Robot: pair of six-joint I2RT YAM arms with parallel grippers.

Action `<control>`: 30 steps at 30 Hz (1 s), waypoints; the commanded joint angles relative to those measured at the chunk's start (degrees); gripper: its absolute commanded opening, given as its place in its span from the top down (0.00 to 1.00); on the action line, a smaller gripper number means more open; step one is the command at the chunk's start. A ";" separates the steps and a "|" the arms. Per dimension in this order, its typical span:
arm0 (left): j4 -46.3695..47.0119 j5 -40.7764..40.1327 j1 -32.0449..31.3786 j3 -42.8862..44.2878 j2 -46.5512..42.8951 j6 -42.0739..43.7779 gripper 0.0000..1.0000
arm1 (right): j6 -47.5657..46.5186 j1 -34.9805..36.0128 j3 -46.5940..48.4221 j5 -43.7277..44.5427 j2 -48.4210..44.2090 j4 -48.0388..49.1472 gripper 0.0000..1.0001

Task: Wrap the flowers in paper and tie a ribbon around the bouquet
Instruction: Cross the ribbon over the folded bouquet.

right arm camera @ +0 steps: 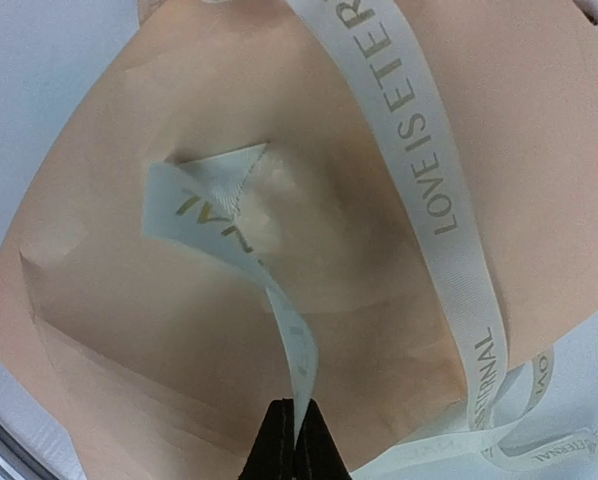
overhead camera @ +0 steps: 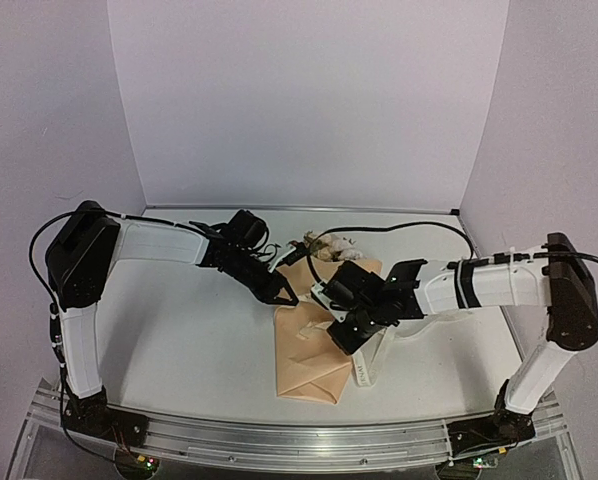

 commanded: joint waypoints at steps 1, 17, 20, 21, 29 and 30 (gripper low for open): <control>-0.27 2.32 0.30 2.50 -0.77 0.37 1.00 | 9.33 -4.43 4.40 -7.32 1.98 0.03 1.00; -0.62 5.00 0.29 3.03 -1.43 1.85 1.00 | 36.34 -14.66 6.40 -28.43 12.07 17.79 1.00; -1.93 5.29 0.29 3.34 -1.16 2.53 1.00 | 39.55 -15.75 6.37 -27.18 13.02 20.93 1.00; -2.24 5.31 0.24 3.38 -1.06 2.70 1.00 | 39.89 -15.88 6.44 -26.21 13.10 21.34 1.00; -4.08 5.40 0.24 3.19 -1.10 3.22 1.00 | 39.68 -16.42 6.18 -15.87 12.37 23.10 1.00; -4.41 5.38 0.23 3.13 -0.93 3.29 1.00 | 39.34 -16.47 5.85 -15.20 12.23 24.16 1.00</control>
